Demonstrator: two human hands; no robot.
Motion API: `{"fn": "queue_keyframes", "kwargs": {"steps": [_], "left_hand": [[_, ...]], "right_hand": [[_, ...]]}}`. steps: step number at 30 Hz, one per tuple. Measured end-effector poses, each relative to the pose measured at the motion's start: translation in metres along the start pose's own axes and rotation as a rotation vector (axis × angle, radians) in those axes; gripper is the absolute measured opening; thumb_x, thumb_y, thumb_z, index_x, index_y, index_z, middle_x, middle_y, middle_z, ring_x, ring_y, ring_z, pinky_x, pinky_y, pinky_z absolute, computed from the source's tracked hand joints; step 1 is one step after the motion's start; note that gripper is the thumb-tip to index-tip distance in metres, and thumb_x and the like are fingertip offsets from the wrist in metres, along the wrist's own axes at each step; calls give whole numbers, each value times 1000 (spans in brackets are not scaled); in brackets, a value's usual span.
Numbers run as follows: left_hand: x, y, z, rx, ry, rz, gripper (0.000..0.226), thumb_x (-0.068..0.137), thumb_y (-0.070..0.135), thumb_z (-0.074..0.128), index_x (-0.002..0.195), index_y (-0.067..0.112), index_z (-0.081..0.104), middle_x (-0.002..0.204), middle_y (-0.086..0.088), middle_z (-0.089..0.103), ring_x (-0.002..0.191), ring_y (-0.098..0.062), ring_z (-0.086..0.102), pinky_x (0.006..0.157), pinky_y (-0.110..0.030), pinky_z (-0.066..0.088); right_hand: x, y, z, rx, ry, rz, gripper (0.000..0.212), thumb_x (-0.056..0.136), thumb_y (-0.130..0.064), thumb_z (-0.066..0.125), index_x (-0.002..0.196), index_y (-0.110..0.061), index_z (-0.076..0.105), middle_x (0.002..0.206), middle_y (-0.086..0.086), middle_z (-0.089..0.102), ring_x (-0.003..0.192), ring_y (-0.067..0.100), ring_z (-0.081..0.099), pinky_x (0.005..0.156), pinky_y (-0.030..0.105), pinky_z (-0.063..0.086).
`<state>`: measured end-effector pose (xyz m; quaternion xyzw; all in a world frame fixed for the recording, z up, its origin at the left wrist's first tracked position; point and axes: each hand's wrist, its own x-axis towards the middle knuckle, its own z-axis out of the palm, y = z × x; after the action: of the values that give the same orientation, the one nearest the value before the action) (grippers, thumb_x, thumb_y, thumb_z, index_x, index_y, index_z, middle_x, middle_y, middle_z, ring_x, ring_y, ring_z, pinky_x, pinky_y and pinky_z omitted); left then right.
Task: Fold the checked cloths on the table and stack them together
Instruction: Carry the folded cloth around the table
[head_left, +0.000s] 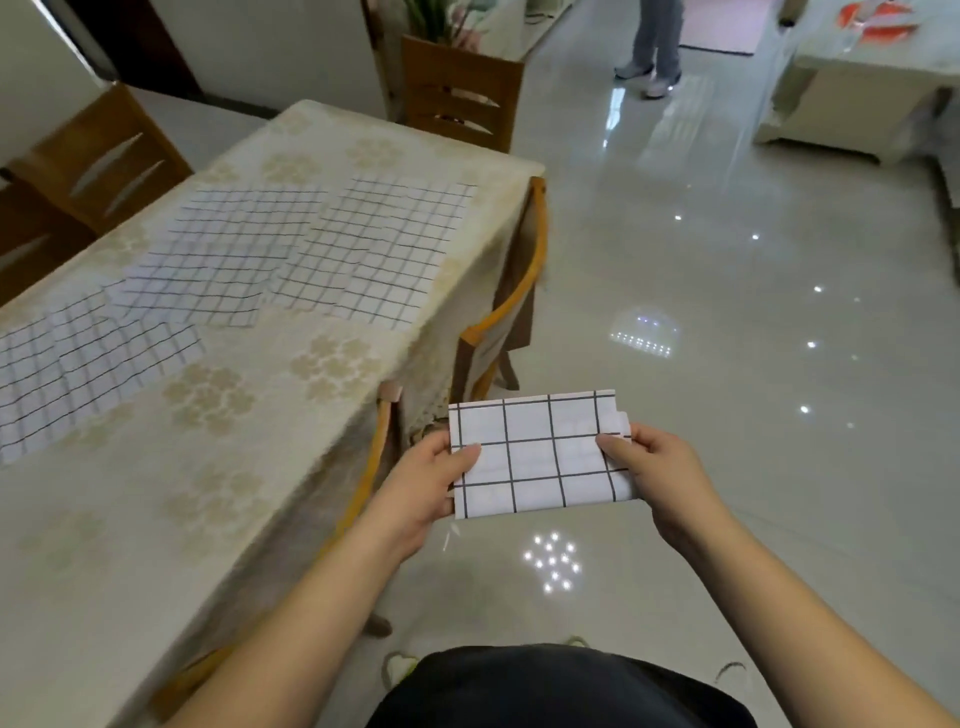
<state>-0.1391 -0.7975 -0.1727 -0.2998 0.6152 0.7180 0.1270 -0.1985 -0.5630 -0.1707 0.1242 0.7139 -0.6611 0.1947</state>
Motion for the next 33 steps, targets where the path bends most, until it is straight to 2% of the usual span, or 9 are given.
{"fn": "queue_keyframes", "kwargs": {"steps": [3, 7, 11, 15, 20, 24, 26, 29, 33], "left_hand": [[6, -1, 42, 27, 2, 9, 15, 94, 11, 61, 108, 10, 65, 97, -7, 76, 80, -20, 73, 57, -28, 55], [19, 10, 83, 60, 2, 42, 16, 93, 12, 63, 108, 10, 65, 94, -7, 77, 81, -23, 74, 70, -36, 58], [39, 27, 112, 97, -46, 68, 15, 93, 14, 63, 108, 12, 65, 95, -8, 77, 85, -23, 74, 71, -34, 57], [71, 41, 137, 118, -80, 66, 16, 94, 15, 62, 109, 12, 64, 95, -7, 77, 87, -23, 74, 73, -37, 59], [132, 63, 158, 108, -102, 60, 14, 93, 13, 62, 106, 13, 66, 95, -6, 77, 86, -19, 74, 68, -28, 58], [193, 90, 164, 144, -110, 38, 6, 89, 21, 67, 94, 19, 70, 95, -7, 76, 92, -26, 71, 88, -48, 55], [221, 109, 166, 153, -101, 14, 7, 87, 20, 68, 82, 16, 66, 85, -11, 72, 81, -30, 64, 78, -48, 51], [259, 140, 174, 169, -100, 16, 18, 88, 14, 66, 75, 16, 54, 74, -12, 52, 64, -22, 47, 54, -31, 41], [299, 180, 189, 185, -139, 60, 11, 92, 11, 64, 83, 12, 58, 70, -6, 59, 55, -12, 57, 44, -22, 44]], "right_hand": [[6, -1, -43, 47, 38, 15, 9, 89, -9, 64, 92, -6, 72, 84, 5, 75, 74, 16, 69, 70, 30, 53], [16, 0, -81, 112, 72, 37, 12, 90, -11, 63, 98, -5, 70, 87, 5, 75, 75, 15, 69, 69, 28, 52], [31, 0, -104, 180, 97, 73, 14, 91, -11, 63, 102, -6, 70, 94, 8, 76, 81, 17, 71, 71, 29, 53], [55, -6, -120, 214, 154, 93, 11, 91, -11, 64, 99, -8, 70, 90, 6, 76, 78, 16, 71, 70, 30, 53], [111, -23, -133, 184, 175, 112, 13, 91, -12, 64, 101, -6, 70, 92, 7, 76, 79, 18, 72, 69, 30, 53], [171, -49, -134, 144, 185, 123, 12, 90, -12, 64, 99, -6, 70, 93, 9, 76, 79, 19, 72, 67, 29, 54], [200, -64, -133, 124, 194, 130, 12, 90, -12, 65, 98, -5, 70, 94, 12, 76, 80, 22, 71, 69, 32, 55], [239, -89, -133, 121, 202, 121, 11, 90, -12, 65, 97, -4, 70, 95, 15, 75, 83, 26, 71, 76, 38, 55], [287, -120, -137, 125, 207, 94, 7, 90, -11, 65, 92, -7, 70, 90, 12, 75, 80, 24, 70, 77, 38, 55]]}}
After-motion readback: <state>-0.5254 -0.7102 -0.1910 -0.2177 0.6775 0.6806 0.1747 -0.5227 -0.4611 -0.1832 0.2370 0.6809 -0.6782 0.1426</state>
